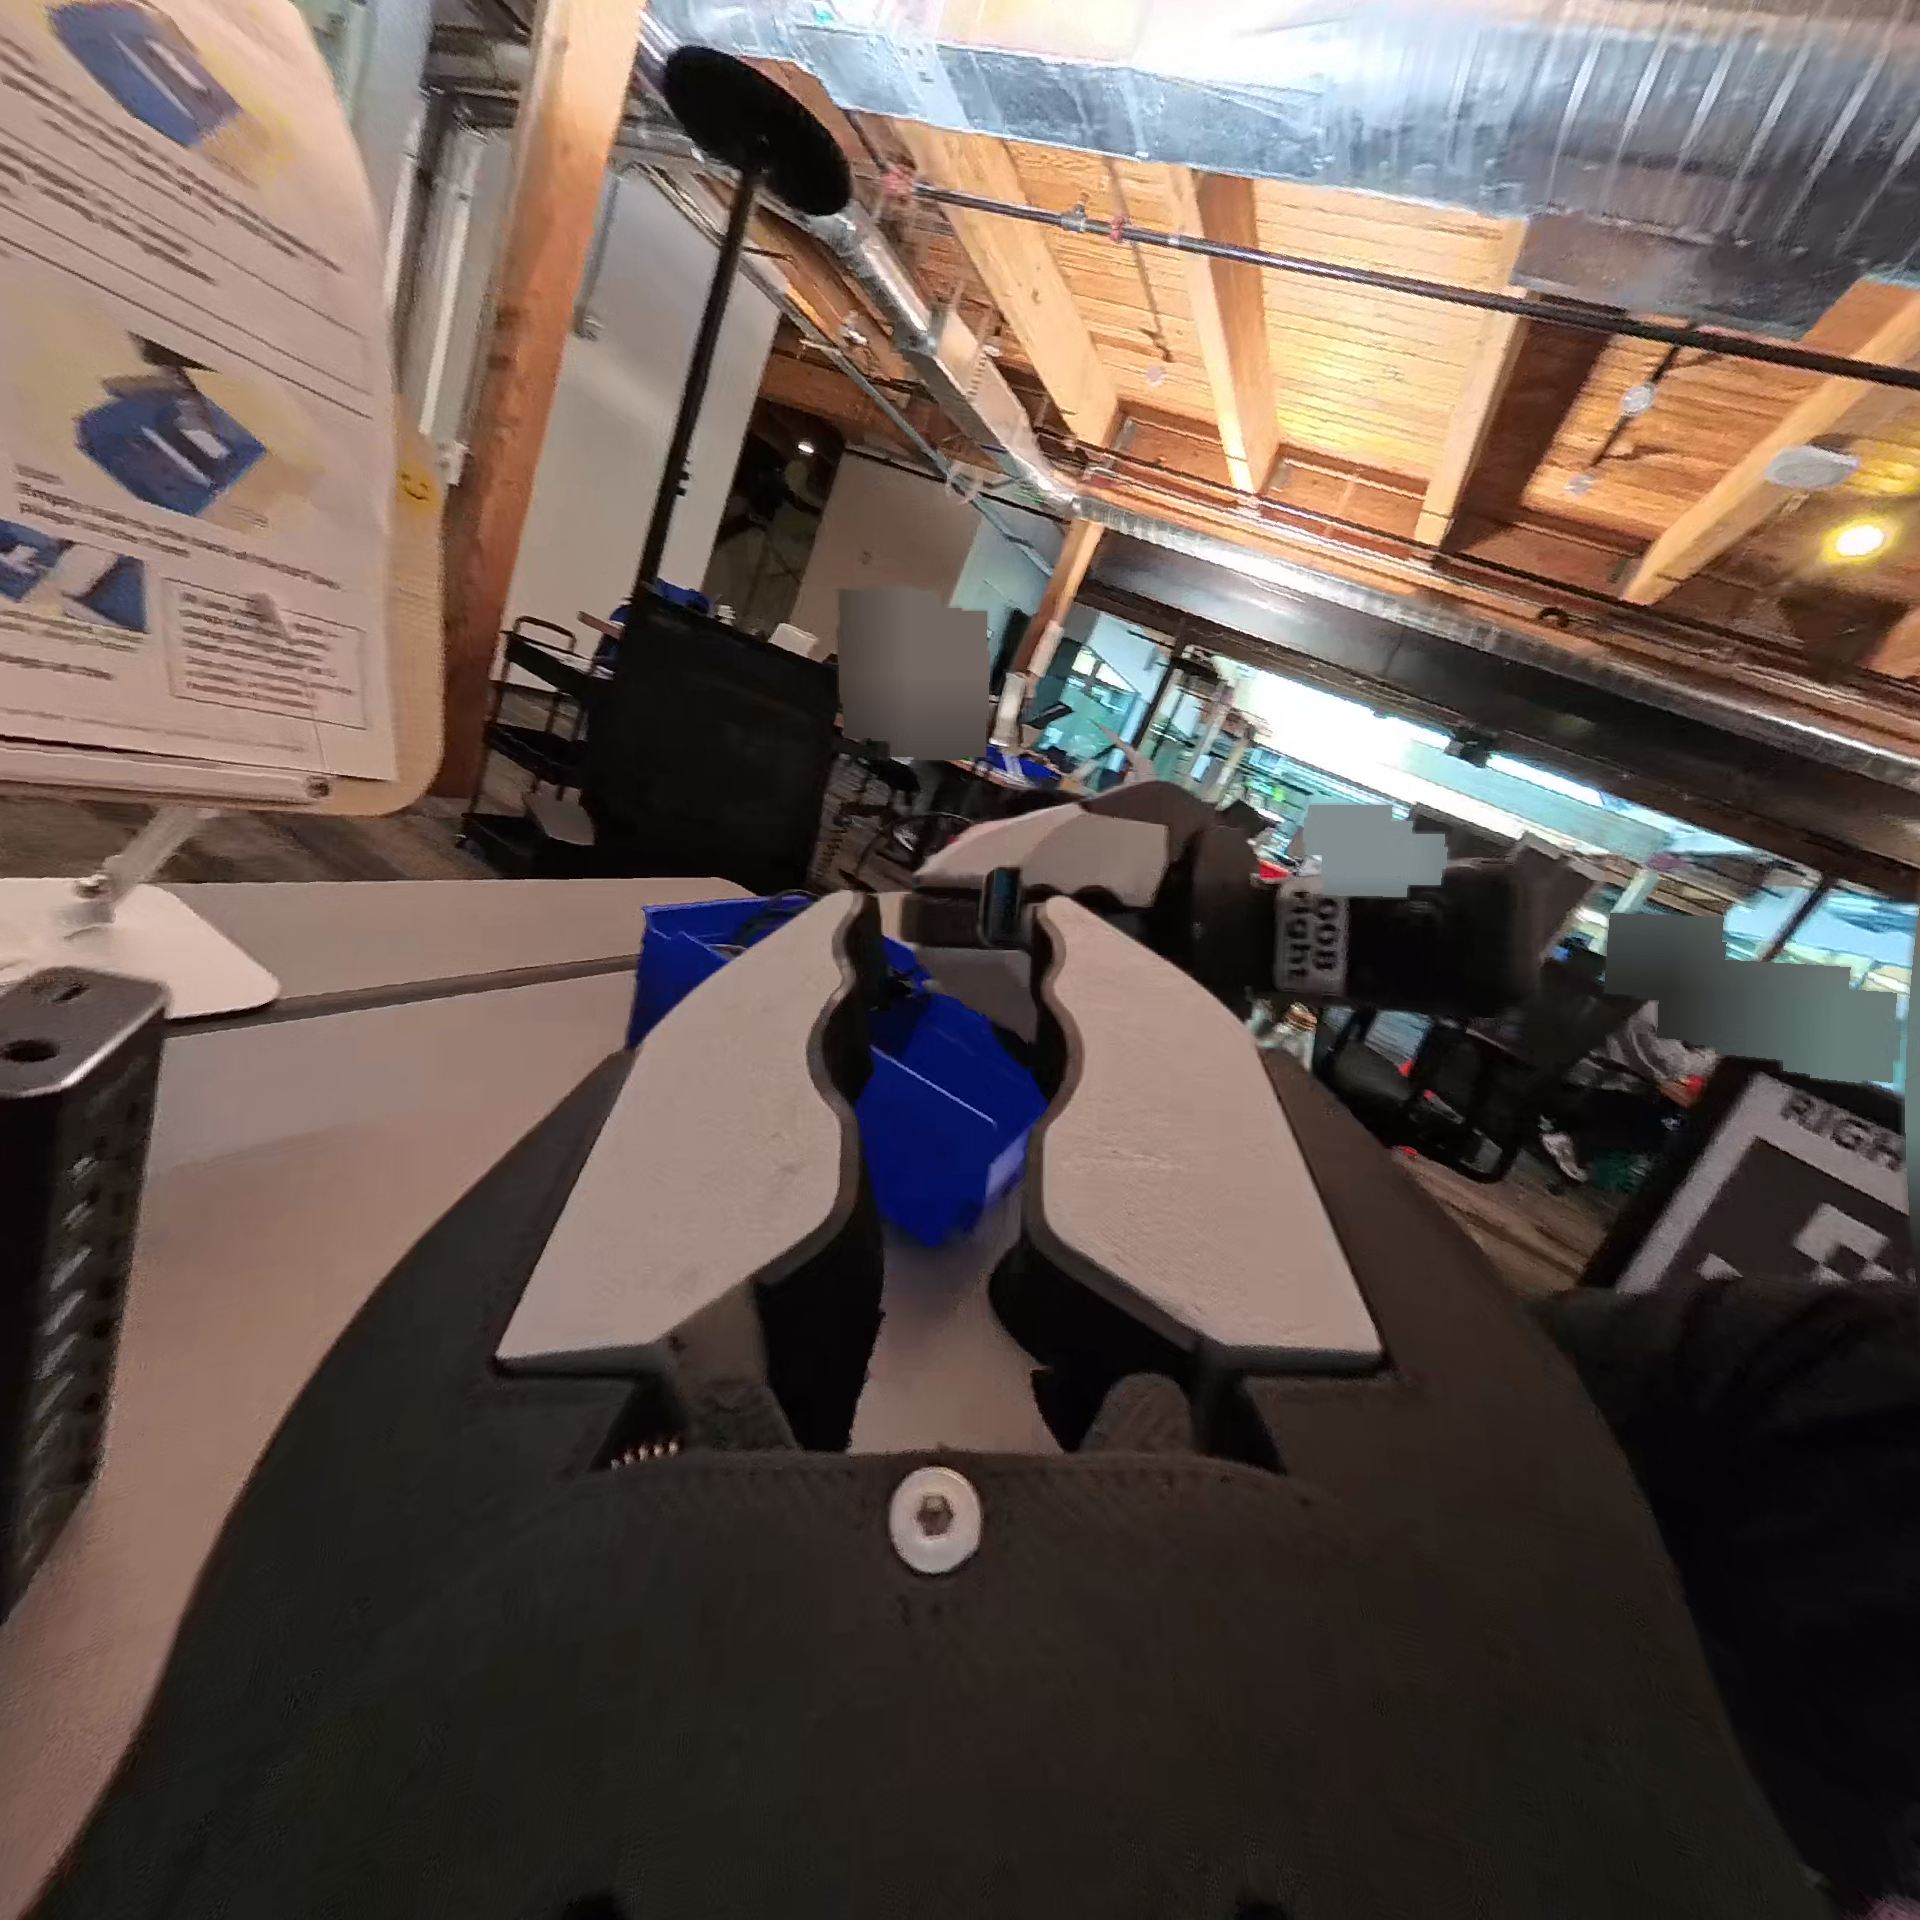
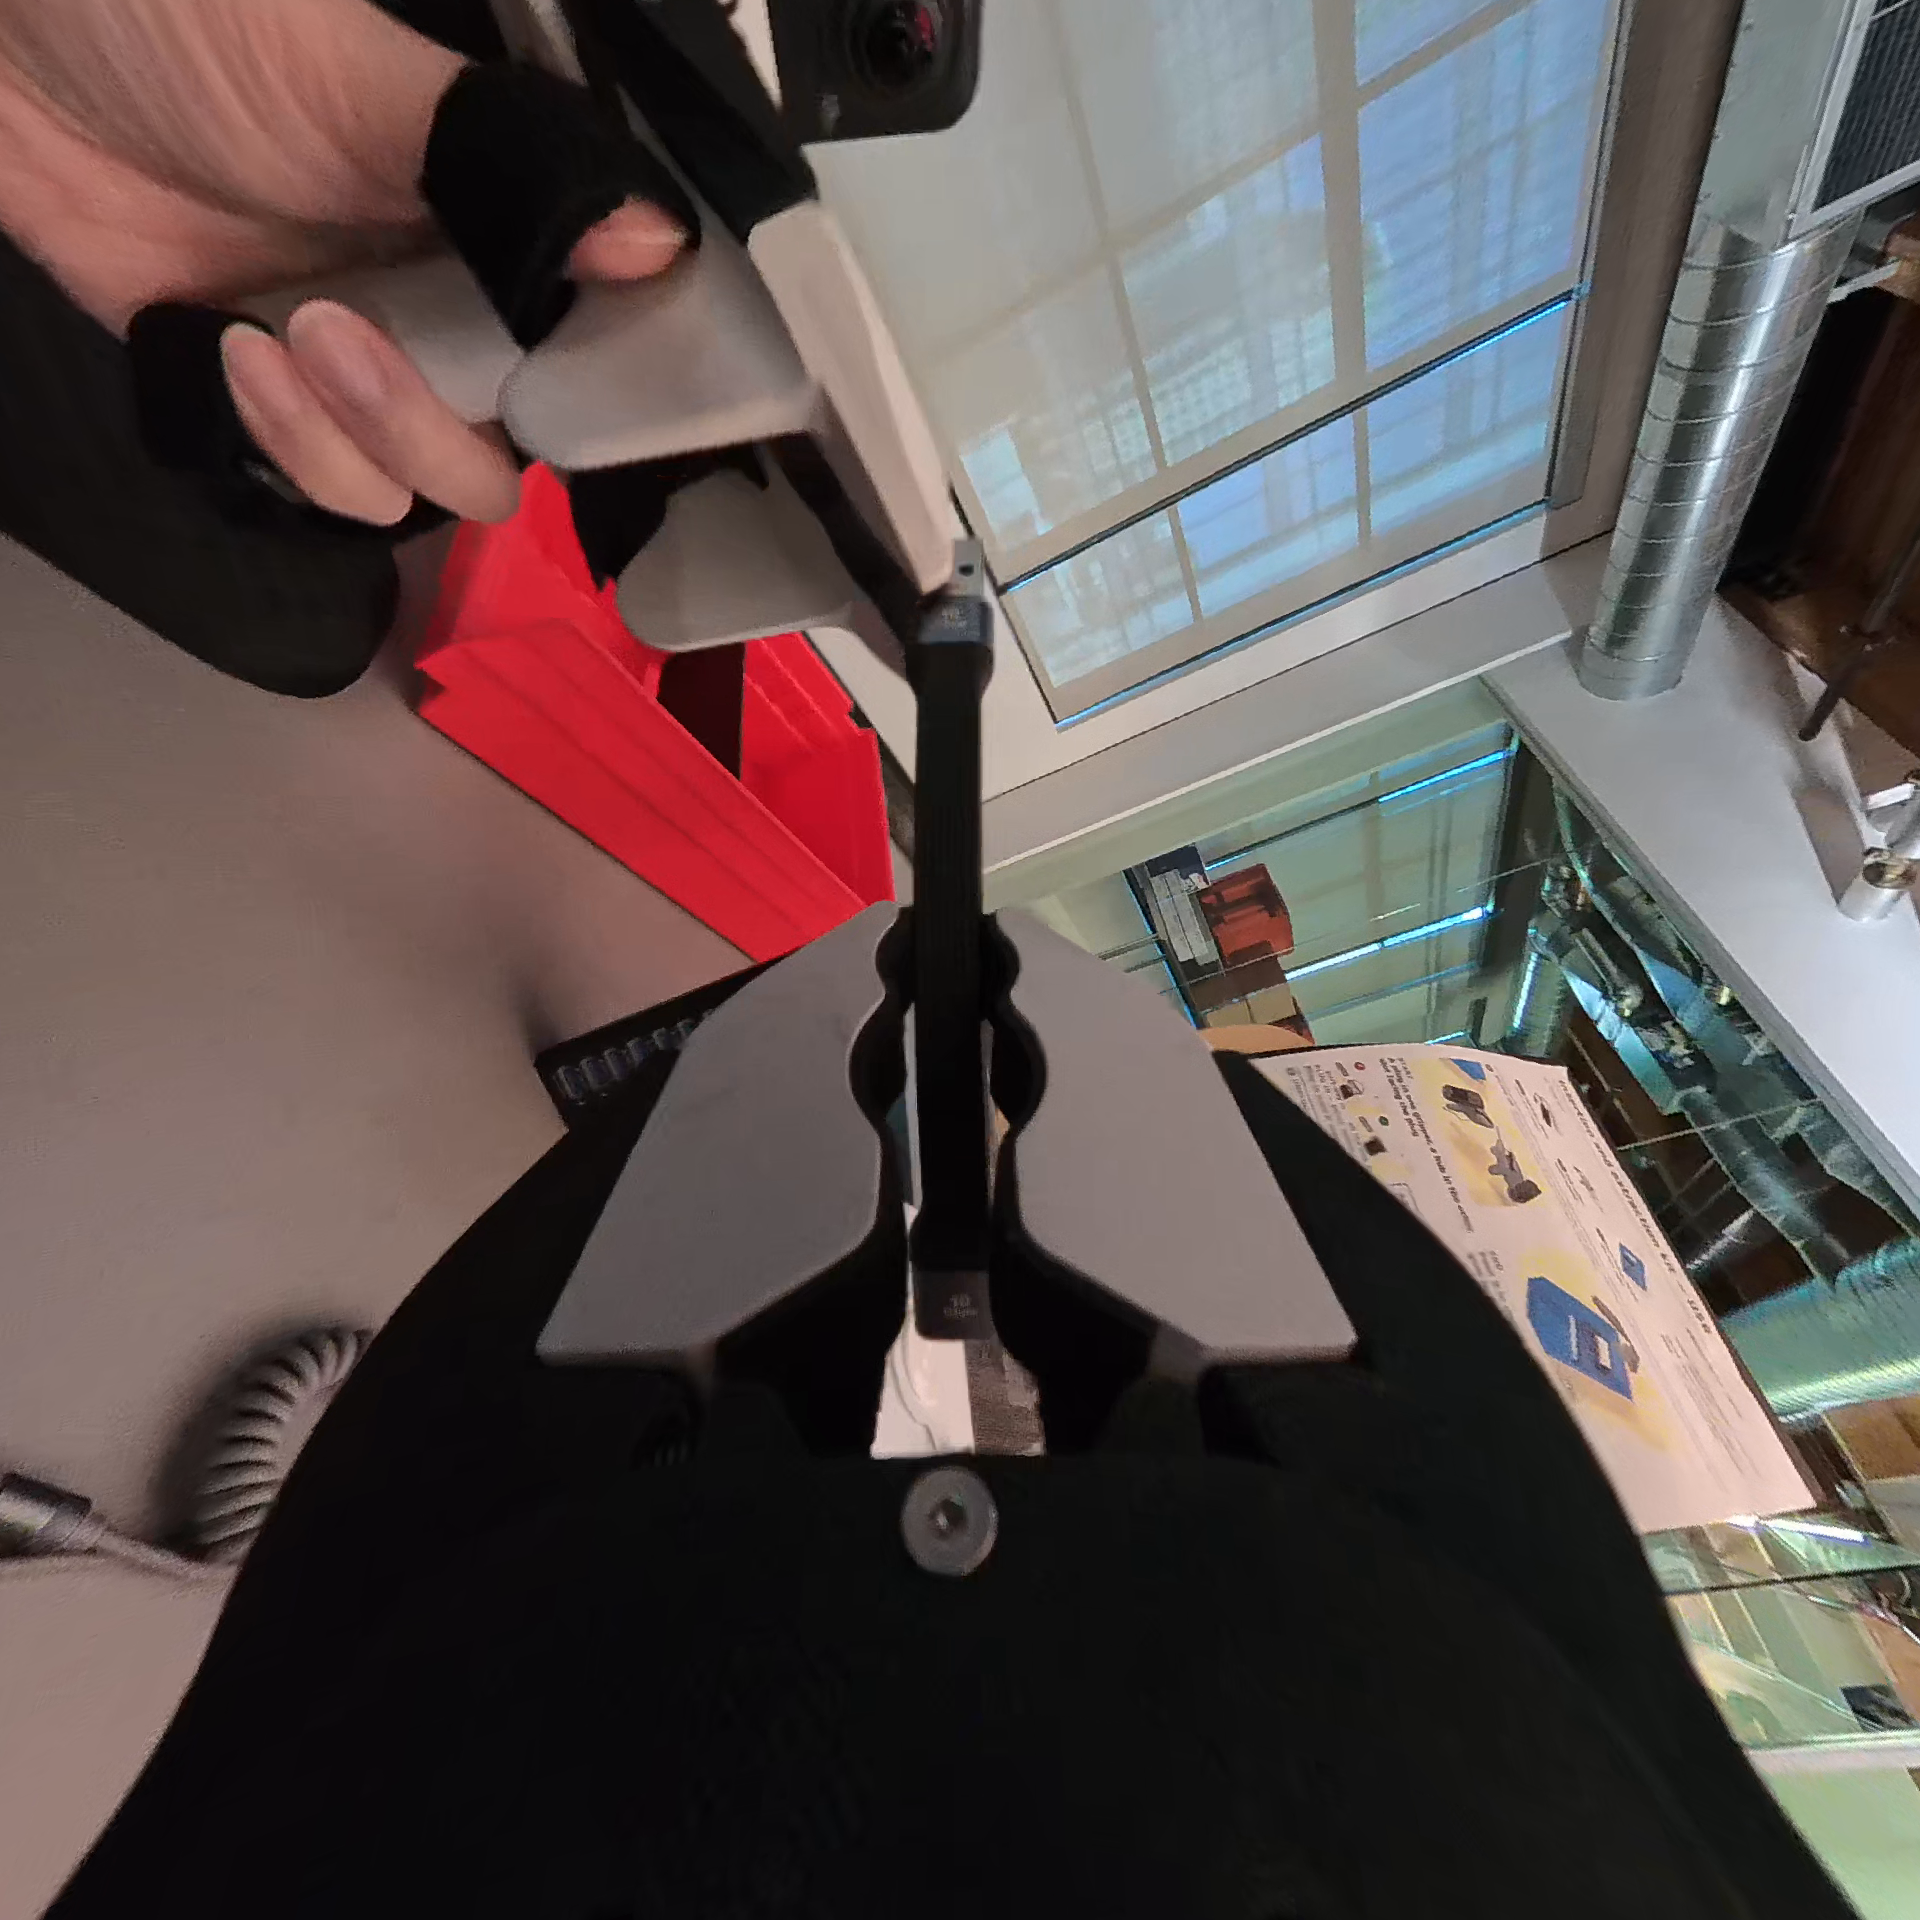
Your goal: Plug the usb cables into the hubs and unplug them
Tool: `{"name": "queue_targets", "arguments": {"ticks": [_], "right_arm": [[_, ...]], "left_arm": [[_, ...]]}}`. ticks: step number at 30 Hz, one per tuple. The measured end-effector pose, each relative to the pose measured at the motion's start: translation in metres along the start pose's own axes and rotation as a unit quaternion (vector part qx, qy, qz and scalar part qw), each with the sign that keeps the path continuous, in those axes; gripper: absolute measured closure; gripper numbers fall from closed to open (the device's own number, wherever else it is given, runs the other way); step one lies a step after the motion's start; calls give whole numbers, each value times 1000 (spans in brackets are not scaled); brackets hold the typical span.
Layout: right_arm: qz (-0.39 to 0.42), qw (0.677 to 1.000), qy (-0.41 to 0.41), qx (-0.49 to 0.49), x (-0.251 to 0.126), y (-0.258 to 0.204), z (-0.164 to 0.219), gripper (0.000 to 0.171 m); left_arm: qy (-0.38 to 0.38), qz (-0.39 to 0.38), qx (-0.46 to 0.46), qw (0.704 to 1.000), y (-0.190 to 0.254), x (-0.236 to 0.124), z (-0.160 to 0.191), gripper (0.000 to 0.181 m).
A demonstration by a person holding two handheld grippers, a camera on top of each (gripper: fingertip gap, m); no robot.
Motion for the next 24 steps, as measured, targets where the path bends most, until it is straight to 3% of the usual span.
{"name": "queue_targets", "arguments": {"ticks": [4, 14, 20, 24], "right_arm": [[-18, 1000, 0, -2, 0, -3, 1, 159], [-67, 998, -8, -2, -11, -4, 2, 159], [-82, 997, -1, 3, -13, -5, 0, 159], [-96, 995, 27, 27, -31, 3, -9, 136]], "left_arm": [[-51, 6, 22, 998, 5, 9, 8, 174], [-37, 49, -45, 997, 1, 13, 18, 170], [-66, 52, -36, 996, -2, 14, 19, 174], [-44, 88, -78, 992, -1, 7, 11, 174]]}}
Point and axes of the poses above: each gripper's, where its closed fingertips meet, x out along the fingers, z out of its underside, y = z × x across the jaws, the point moved 6 cm from there along -x, back along the fingers, and after that the axes turned 6 degrees about -x, right-handed, at the moved point
